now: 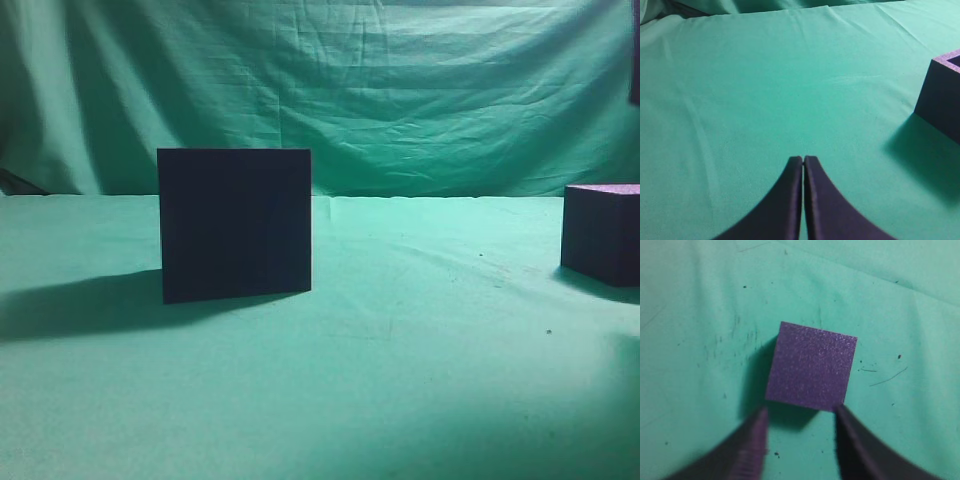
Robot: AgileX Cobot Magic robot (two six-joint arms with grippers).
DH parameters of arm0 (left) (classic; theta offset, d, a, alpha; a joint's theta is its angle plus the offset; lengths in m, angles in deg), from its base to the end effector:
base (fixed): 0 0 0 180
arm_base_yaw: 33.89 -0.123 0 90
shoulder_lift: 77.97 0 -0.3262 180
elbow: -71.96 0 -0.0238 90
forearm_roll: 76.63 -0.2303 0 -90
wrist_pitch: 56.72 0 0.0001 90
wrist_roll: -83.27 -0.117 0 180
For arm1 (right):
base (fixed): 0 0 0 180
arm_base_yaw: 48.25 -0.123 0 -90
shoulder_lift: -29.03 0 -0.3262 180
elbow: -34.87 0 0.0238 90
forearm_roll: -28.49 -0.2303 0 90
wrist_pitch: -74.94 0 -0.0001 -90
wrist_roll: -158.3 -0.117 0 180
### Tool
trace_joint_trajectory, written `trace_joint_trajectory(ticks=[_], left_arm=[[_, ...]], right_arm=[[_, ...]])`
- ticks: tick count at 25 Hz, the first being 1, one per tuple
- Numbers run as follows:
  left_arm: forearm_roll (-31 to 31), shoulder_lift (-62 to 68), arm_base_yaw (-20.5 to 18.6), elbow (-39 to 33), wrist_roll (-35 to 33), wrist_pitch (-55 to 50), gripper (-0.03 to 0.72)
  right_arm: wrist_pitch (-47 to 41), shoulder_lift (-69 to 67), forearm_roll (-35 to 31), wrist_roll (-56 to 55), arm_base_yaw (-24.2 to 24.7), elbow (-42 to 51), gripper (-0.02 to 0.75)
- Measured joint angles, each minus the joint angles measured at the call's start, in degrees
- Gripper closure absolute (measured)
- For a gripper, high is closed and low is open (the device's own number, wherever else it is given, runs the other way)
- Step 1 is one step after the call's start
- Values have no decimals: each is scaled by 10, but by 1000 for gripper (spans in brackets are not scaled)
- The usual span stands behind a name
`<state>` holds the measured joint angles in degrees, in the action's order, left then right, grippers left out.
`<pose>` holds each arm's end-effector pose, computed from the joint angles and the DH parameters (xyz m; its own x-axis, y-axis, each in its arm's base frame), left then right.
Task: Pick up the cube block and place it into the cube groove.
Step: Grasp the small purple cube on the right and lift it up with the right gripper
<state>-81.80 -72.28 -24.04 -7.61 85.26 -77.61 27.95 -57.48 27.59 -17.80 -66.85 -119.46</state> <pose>0.0157 0.0011 0.1656 -0.2655 0.0964 -0.9593 0.1539 0.9865 0.0565 0.2307 0.0791 0.2743 -0.8658 -0.3519 -0.3557 -0.3731 0.9278 -0.0097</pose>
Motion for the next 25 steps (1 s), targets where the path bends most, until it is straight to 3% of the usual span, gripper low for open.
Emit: trace_joint_trajectory(ticks=[5,7,9,10,12,16,17,25], left_arm=[[0,0,0,0,0,0,688],[0,0,0,0,0,0,688],[0,0,0,0,0,0,688],[0,0,0,0,0,0,688],[0,0,0,0,0,0,688],[0,0,0,0,0,0,688],[0,0,0,0,0,0,688],[0,0,0,0,0,0,688]], right_arm=[[16,-58,10,-47,0,-10,146],[29,-80,23,-63,0,-10,83],[44,-102,39,-76,0,-10,94],[53,-113,47,-80,0,-10,56],[70,-132,54,-87,0,-11,70],[84,-149,56,-94,0,-12,309],[85,-149,56,-95,0,-14,326],[-31,-137,7,-102,-8,-128,315]])
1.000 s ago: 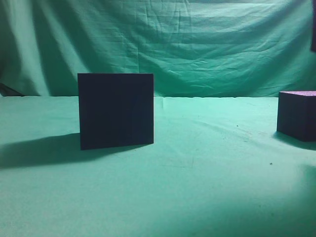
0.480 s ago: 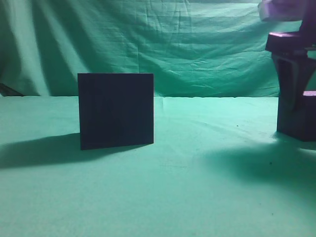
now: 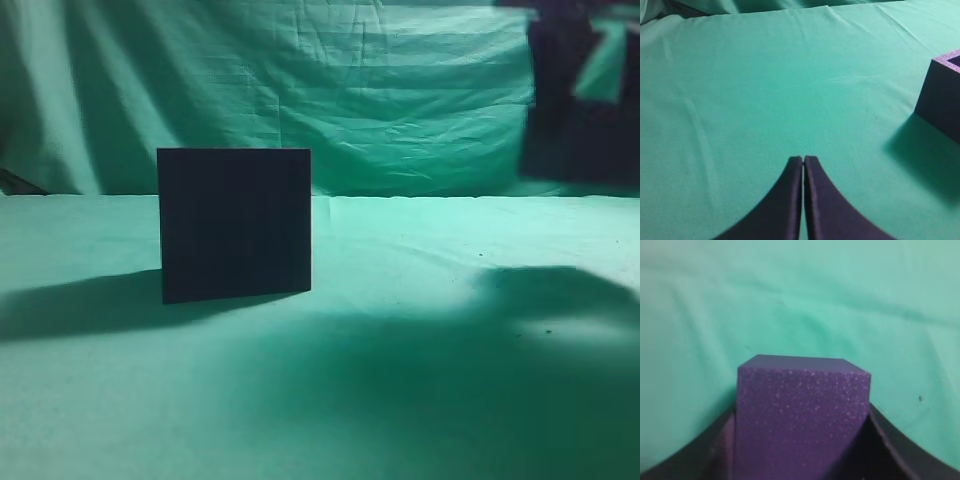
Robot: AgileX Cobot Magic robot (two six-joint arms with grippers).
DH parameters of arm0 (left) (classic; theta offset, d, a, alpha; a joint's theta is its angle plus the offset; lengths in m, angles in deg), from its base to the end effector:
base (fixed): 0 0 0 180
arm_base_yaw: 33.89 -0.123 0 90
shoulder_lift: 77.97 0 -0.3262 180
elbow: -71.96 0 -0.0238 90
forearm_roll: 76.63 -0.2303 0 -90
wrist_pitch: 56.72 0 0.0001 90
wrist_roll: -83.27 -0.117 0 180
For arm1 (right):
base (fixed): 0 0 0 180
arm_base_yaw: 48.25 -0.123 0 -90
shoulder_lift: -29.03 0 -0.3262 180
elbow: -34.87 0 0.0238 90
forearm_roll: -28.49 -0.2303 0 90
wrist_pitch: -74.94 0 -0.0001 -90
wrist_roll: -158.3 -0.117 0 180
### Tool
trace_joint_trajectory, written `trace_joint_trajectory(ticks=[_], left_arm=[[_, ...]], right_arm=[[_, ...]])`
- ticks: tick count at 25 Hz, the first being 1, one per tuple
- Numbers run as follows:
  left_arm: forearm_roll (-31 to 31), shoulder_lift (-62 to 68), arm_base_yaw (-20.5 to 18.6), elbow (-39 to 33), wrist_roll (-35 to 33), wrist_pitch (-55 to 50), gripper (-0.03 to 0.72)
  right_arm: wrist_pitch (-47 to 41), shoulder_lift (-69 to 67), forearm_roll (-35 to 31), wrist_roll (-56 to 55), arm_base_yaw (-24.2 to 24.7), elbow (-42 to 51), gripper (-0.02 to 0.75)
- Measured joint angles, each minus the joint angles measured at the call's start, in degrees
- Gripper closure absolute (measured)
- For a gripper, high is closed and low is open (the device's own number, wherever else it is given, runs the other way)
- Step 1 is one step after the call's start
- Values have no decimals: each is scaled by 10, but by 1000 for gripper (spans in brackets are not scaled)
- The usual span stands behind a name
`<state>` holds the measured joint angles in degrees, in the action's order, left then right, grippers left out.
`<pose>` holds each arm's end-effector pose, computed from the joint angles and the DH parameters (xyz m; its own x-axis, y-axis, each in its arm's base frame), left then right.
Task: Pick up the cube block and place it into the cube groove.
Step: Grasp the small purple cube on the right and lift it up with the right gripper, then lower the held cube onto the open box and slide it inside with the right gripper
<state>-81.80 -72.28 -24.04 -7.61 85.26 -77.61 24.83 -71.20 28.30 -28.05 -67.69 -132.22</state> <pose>0.0157 0.0011 0.1656 -0.2655 0.0964 -0.9593 0.1539 0.9865 0.0565 0.2948 0.1043 0.2633 -0.9348 -0.2104 -0.2861 -0.2296 0.9727 0.0349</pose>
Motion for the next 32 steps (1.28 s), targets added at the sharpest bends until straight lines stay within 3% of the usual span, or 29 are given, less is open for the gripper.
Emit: trace_joint_trajectory(ticks=[2,7,11,14,22,32], left_arm=[[0,0,0,0,0,0,688],[0,0,0,0,0,0,688],[0,0,0,0,0,0,688],[0,0,0,0,0,0,688],[0,0,0,0,0,0,688],[0,0,0,0,0,0,688]], right_arm=[[-19,13,-11,0,-23,-45,315],[-64,20,-28,-31,-136,-136,315],[-62,-5,-35,-57,-226,-182,315],[-61,-43,-36,-64,-266,-208,315],[-59,-131,-36,-96,-278,-241,315],[-80,-143,-36,-103,-278,-244,315]])
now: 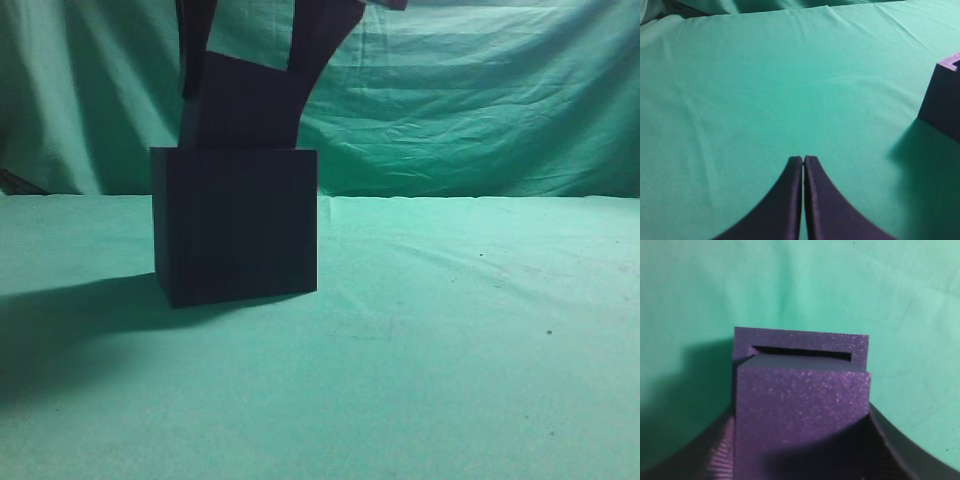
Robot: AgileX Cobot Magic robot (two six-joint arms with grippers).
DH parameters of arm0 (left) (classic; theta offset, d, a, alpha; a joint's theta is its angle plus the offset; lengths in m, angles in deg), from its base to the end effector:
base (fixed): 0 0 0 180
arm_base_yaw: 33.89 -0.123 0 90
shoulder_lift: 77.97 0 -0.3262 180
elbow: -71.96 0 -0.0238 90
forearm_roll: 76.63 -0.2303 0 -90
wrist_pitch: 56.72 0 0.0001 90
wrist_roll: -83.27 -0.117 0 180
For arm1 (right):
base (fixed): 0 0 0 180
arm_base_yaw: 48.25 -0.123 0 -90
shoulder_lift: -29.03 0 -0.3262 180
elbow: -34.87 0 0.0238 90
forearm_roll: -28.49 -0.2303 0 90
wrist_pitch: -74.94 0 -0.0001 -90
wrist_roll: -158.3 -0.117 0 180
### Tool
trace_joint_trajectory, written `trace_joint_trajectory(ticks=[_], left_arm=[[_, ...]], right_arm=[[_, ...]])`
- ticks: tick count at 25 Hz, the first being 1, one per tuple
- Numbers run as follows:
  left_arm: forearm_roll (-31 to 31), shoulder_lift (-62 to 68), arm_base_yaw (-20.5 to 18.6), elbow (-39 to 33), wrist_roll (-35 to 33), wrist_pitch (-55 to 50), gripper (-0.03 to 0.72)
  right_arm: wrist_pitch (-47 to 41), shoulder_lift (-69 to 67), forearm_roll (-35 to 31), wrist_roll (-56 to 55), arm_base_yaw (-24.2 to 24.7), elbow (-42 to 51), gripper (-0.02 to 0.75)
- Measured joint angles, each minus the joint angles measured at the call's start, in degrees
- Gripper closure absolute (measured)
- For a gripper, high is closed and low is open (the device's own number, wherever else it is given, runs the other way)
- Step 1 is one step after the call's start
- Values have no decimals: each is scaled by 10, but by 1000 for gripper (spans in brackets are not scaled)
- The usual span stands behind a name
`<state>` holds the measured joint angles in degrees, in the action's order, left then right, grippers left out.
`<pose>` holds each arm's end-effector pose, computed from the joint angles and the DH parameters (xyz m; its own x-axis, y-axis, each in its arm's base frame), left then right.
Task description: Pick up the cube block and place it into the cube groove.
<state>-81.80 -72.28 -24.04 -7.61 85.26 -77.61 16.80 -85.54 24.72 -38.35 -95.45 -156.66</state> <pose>0.0157 0.0011 0.1656 -0.2655 0.0964 -0.9593 0.1539 0.9865 0.0565 0.2691 0.3002 0.2803 -0.8473 -0.4452 -0.2897 -0.5003 0.8522 0.1535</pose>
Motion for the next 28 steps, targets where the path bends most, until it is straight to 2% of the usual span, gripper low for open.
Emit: trace_joint_trajectory(ticks=[11,14,16,20,22,25,28], left_arm=[[0,0,0,0,0,0,688],[0,0,0,0,0,0,688],[0,0,0,0,0,0,688],[0,0,0,0,0,0,688],[0,0,0,0,0,0,688],[0,0,0,0,0,0,688],[0,0,0,0,0,0,688]], right_arm=[[-11,-19,10,14,0,-4,315],[-39,-19,11,19,0,-38,146],[-77,-18,15,20,0,-83,83],[-123,-13,49,20,0,-191,94],[-128,6,61,20,0,-216,277],[-134,48,64,23,0,-218,601],[-136,110,64,26,0,-182,738]])
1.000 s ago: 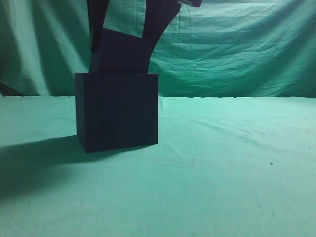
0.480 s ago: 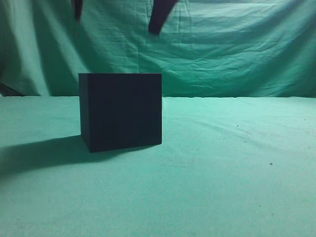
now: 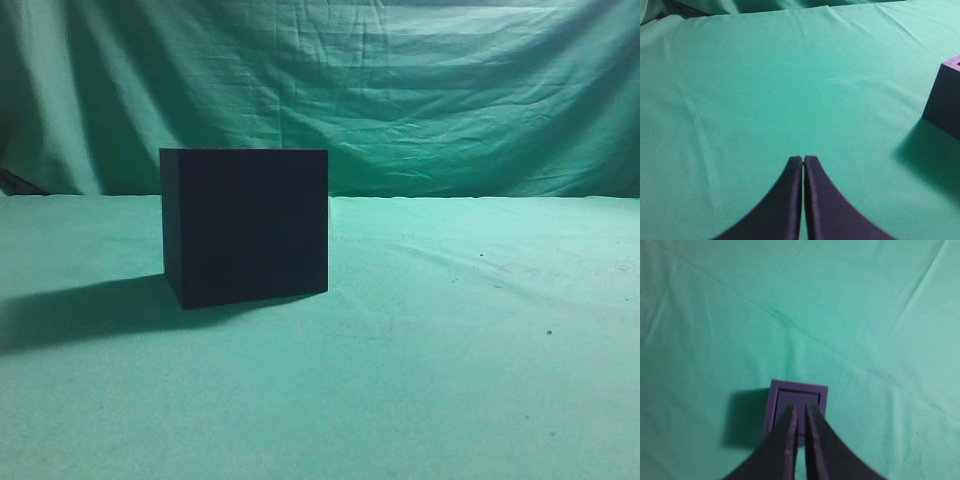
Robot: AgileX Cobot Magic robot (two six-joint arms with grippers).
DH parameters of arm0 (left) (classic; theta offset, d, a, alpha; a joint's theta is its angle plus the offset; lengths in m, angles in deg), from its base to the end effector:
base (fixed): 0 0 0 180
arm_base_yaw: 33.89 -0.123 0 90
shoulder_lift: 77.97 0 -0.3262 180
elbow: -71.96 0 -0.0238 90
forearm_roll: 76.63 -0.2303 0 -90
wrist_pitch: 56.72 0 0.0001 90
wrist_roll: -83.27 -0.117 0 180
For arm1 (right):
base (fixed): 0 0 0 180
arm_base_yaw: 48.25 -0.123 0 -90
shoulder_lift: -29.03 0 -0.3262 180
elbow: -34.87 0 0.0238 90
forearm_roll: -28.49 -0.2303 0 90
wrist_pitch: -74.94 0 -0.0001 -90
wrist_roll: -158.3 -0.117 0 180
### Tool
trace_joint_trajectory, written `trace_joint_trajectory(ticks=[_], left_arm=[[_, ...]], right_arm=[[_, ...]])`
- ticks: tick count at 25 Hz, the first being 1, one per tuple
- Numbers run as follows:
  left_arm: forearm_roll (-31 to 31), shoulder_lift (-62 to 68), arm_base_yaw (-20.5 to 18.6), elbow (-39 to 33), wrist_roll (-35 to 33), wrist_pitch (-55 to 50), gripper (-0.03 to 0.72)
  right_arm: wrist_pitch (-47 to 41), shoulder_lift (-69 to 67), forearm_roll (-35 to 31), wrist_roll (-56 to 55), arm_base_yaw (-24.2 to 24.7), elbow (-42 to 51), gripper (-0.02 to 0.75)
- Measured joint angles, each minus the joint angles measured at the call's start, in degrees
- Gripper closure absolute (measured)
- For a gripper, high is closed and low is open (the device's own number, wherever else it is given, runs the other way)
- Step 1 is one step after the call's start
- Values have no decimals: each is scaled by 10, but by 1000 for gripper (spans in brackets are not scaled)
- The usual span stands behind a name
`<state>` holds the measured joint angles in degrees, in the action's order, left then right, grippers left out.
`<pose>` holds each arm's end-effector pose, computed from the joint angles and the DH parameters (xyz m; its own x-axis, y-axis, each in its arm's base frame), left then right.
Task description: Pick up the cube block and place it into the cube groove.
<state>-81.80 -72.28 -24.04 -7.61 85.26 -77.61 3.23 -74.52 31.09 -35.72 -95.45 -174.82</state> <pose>0.0157 0.0011 0.1656 -0.2655 0.0964 -0.9593 0.1539 0.9865 0.0565 0.2463 0.2586 0.4306 -0.7091 -0.4299 -0.5588 -0.5696 0.8165 0.0946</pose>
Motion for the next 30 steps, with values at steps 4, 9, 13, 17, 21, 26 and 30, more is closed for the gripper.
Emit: trace_joint_trajectory(ticks=[4,9,13,17,21,26,30], left_arm=[[0,0,0,0,0,0,688],[0,0,0,0,0,0,688],[0,0,0,0,0,0,688],[0,0,0,0,0,0,688],[0,0,0,0,0,0,688],[0,0,0,0,0,0,688],[0,0,0,0,0,0,688]], right_arm=[[-2,102,2,3,0,87,738],[-6,224,8,3,0,227,738],[-4,317,8,4,0,350,738],[51,415,6,4,0,455,738],[64,500,6,4,0,503,738],[39,562,6,41,0,508,738],[63,585,6,111,0,510,738]])
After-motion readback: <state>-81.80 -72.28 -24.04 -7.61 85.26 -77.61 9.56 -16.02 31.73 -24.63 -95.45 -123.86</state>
